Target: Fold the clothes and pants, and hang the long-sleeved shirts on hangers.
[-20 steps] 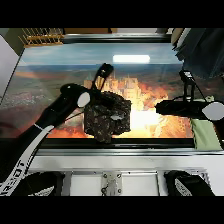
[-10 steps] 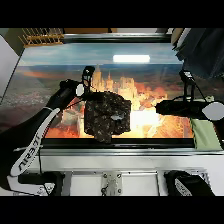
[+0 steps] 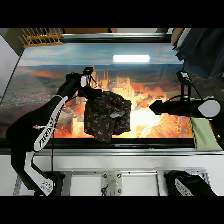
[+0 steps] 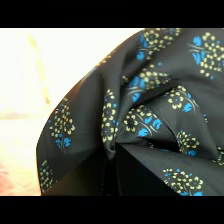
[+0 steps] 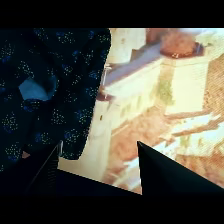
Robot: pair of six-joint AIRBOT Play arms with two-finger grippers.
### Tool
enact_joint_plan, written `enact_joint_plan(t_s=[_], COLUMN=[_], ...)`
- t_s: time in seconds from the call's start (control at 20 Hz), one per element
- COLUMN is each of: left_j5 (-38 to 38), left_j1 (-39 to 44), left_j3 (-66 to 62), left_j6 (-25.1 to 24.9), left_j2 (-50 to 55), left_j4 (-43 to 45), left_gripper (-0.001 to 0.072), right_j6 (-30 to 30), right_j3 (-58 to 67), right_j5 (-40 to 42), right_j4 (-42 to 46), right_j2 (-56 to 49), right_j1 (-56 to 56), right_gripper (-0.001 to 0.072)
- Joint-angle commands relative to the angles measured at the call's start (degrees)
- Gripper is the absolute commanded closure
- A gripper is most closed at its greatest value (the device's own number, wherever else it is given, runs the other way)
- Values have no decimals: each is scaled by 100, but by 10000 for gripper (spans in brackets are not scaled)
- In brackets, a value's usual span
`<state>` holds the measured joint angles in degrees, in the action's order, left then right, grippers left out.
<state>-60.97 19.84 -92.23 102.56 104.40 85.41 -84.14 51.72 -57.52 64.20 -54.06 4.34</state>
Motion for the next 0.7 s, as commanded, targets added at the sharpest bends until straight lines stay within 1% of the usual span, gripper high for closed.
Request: enact_joint_plan(t_s=[0.0, 0.1, 0.2, 0.3, 0.35, 0.4, 0.45, 0.5, 0.65], left_j5=[-365, -514, -614, -654, -649, -649, -649, -649, -627], left_j1=[-221, -284, -284, -282, -282, -282, -282, -282, -282], left_j3=[-160, -160, -162, -157, -155, -155, -155, -155, -155], left_j6=[-321, -509, -623, -636, -636, -636, -636, -636, -636], left_j2=[-160, -304, -358, -354, -354, -354, -354, -354, -354], left_j4=[4, 4, 7, 7, 7, 7, 7, 7, 9], left_gripper=[700, 700, 700, 700, 700, 700, 700, 700, 700], right_j6=[-133, -28, 632, 1502, 2031, 2424, 2682, 2778, 2804], right_j3=[0, 4, 74, 262, 350, 407, 437, 437, 435], right_j5=[629, 1344, 1703, 1545, 1377, 1239, 1202, 1226, 1360], right_j4=[-131, -737, -1781, -3182, -3884, -4424, -4830, -4959, -4887], right_j2=[-822, -1552, -2334, -3051, -3322, -3508, -3637, -3696, -3825], right_j1=[4, 9, 15, 55, 114, 197, 317, 437, 730], right_gripper=[214, 214, 213, 213, 213, 213, 214, 214, 214])
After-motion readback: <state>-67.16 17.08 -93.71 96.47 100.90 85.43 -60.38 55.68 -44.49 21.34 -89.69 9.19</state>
